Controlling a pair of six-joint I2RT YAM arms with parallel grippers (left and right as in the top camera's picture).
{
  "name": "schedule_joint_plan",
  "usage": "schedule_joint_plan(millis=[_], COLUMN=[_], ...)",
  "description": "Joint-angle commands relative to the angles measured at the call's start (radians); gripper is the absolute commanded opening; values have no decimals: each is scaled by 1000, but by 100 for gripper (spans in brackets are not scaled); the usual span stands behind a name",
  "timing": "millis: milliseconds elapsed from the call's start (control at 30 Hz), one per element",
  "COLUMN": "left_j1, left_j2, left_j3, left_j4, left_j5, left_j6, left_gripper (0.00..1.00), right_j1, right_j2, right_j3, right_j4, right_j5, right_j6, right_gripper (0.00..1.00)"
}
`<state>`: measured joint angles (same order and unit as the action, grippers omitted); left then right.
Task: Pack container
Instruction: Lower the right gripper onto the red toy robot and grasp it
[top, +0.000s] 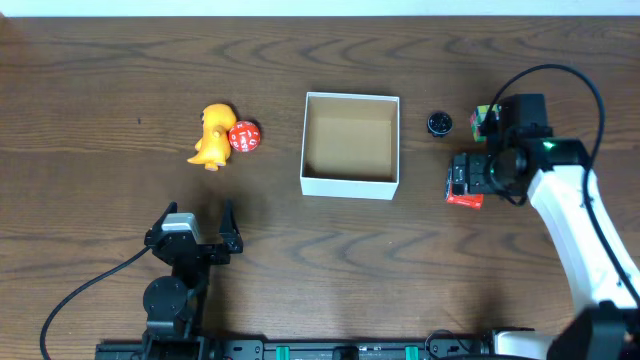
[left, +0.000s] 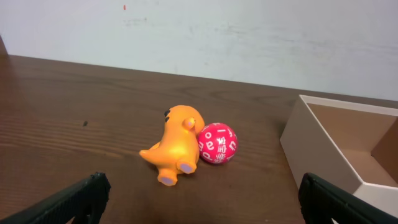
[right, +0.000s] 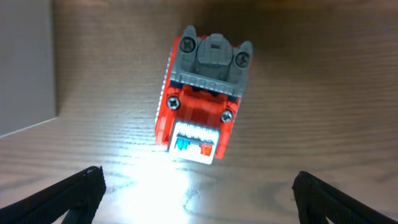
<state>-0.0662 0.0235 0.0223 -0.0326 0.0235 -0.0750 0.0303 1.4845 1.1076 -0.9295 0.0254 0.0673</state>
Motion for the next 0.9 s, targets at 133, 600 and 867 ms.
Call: schedule_joint_plan(millis=[133,600,867], left_j1=[5,5,5], left_j2=[0,0,0], left_j3=[-18,-18,-18], left_j4=[-38,-38,-38], left_j5=[-9,-9,-9], left_j6=[-1,-1,-1], left_gripper=[98,98,98], right_j1=[-18,-47,-51], right_j2=[131,276,276], right_j3=[-6,-6,-6], right_j4=[88,108,105], right_j5=[1,0,0], right_j6=[33,94,93], right_gripper=[99,99,90])
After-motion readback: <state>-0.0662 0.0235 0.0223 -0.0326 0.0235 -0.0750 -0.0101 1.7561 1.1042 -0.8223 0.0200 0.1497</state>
